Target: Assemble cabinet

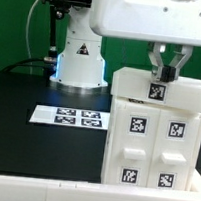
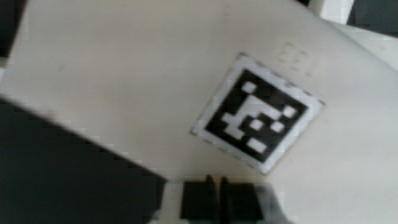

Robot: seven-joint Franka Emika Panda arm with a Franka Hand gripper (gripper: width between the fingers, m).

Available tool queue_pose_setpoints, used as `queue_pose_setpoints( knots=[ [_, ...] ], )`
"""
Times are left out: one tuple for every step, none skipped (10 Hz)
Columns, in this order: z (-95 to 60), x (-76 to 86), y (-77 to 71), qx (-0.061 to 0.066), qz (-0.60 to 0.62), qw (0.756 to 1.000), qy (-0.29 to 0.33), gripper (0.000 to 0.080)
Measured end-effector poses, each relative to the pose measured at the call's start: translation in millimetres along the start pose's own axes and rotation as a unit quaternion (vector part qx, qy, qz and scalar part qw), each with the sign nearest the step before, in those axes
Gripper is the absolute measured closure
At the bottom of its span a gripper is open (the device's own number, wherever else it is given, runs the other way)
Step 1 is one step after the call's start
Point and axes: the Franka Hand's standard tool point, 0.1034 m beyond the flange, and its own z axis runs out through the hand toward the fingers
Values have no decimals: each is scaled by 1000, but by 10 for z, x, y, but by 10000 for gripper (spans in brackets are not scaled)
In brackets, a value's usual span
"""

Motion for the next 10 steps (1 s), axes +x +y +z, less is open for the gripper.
queue_pose_setpoints(
  knots=[
    [0,0,2,0,-7,1000,0,797],
    [-5,0,9,0,-10,1000,-1,798],
    [-79,1,34,-7,-94,995,-17,798],
    [-154,50,8,-24,-182,983,-15,798],
    [-211,39,-72,-27,-216,976,-5,686],
    [-211,14,-56,-27,-251,968,-7,686],
    [-198,9,-40,-27,-284,958,-9,504],
    [-196,7,-46,-26,-307,951,-10,369],
    [-162,-31,-117,-22,-310,950,-15,369],
    [-120,-76,-196,-17,-306,951,-24,184]
  ],
)
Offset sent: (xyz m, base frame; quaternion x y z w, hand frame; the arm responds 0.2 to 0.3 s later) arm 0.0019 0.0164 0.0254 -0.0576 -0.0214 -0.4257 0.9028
